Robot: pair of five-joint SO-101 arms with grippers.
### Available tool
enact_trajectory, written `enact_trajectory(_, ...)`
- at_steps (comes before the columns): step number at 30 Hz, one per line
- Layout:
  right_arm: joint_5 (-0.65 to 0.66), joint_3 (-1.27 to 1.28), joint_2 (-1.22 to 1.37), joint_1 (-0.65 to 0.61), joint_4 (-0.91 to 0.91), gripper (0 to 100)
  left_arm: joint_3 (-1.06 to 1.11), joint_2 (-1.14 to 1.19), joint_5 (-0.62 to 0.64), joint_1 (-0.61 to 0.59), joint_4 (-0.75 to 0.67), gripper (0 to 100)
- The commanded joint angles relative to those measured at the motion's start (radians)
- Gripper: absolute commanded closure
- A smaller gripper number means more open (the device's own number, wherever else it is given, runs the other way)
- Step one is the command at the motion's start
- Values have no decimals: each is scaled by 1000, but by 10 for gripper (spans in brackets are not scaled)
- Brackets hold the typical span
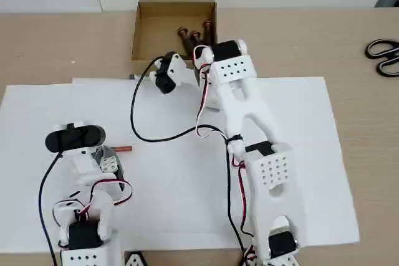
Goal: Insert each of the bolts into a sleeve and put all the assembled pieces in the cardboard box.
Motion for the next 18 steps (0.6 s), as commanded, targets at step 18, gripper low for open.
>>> enact_trajectory(18, 63, -2, 119, 2, -157, 857, -7, -11, 5, -5, -9, 994)
